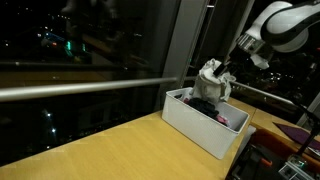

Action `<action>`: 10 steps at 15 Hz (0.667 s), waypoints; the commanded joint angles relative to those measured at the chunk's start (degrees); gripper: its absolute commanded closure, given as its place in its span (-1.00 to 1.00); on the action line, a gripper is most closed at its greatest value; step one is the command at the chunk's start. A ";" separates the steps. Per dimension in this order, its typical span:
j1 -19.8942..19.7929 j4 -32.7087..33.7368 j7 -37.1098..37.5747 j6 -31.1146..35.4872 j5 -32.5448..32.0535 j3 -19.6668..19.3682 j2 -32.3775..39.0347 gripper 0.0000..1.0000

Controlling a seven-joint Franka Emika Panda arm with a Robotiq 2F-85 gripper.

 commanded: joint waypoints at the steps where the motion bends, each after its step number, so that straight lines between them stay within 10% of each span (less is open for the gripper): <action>1: 3.74 0.53 2.51 -5.94 -2.95 2.42 -8.34 1.00; 10: 16.11 19.98 11.30 -22.39 -4.42 15.33 2.55 1.00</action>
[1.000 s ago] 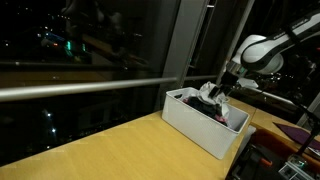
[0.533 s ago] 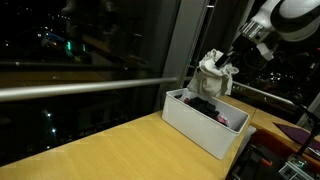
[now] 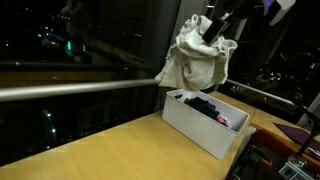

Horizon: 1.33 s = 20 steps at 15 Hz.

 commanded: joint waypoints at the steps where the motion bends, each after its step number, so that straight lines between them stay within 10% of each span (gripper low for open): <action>1: 3.70 10.32 2.81 -5.44 1.56 2.95 9.66 1.00; 13: 2.18 3.89 1.88 -5.26 9.44 0.36 14.73 1.00; 14: 2.23 3.15 2.01 -5.13 9.66 0.37 14.57 0.50; 20: 1.03 1.43 1.24 -5.83 8.71 -1.06 11.96 -0.21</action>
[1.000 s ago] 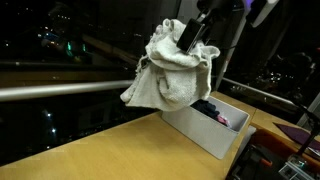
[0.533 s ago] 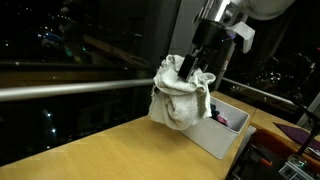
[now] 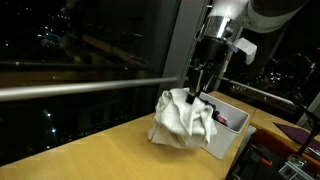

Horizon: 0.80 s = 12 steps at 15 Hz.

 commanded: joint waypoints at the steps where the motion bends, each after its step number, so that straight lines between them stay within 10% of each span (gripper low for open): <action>1: -1.11 -0.79 -0.99 -1.17 0.26 -1.50 -3.13 -0.35; 5: -3.70 0.58 -3.03 0.98 -3.04 -4.53 -2.29 -0.94; 12: -8.12 4.02 -7.15 6.33 -11.39 -9.97 5.34 -1.00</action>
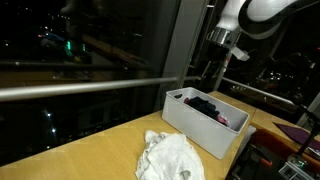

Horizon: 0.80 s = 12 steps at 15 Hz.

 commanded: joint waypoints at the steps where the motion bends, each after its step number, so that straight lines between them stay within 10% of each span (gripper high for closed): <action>1: -1.40 2.49 -2.07 2.65 -1.73 -1.80 5.87 -1.00; 12: -3.72 4.87 -1.85 7.84 -5.84 -8.25 17.27 -1.00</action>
